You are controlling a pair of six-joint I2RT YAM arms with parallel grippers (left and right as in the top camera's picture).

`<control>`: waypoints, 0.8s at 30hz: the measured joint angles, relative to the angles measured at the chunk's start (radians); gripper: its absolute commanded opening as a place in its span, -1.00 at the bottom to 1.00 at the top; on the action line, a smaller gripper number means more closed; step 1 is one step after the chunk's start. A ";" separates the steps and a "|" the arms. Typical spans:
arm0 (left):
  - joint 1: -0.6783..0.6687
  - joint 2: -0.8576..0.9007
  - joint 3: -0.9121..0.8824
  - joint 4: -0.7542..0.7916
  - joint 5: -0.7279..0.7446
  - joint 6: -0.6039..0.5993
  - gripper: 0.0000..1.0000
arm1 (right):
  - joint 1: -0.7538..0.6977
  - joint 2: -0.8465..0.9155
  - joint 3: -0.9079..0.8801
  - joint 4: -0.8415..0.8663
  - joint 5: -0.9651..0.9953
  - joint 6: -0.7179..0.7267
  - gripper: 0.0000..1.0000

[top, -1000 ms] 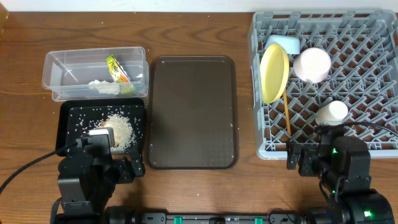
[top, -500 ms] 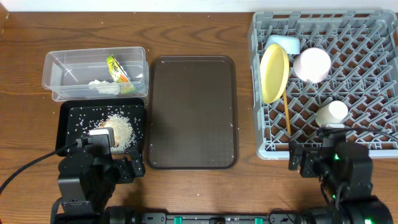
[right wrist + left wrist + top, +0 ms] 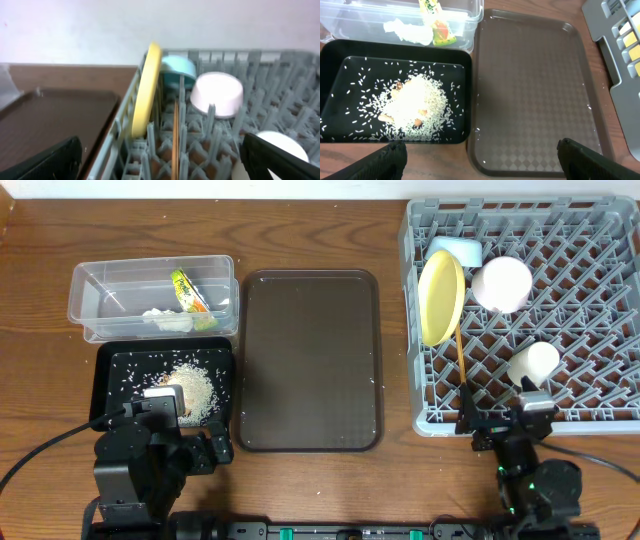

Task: Sort waste into correct bins and load items into the dishwasher rack

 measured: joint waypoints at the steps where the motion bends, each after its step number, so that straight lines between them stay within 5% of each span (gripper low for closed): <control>1: 0.000 0.000 0.000 0.000 0.000 0.000 0.96 | 0.000 -0.020 -0.038 0.053 0.000 -0.001 0.98; 6: 0.000 0.000 0.000 0.000 0.000 0.000 0.96 | -0.016 -0.084 -0.150 0.187 -0.003 -0.008 0.99; 24: 0.000 0.000 0.000 0.000 0.000 0.000 0.96 | -0.023 -0.091 -0.167 0.107 -0.066 -0.187 0.99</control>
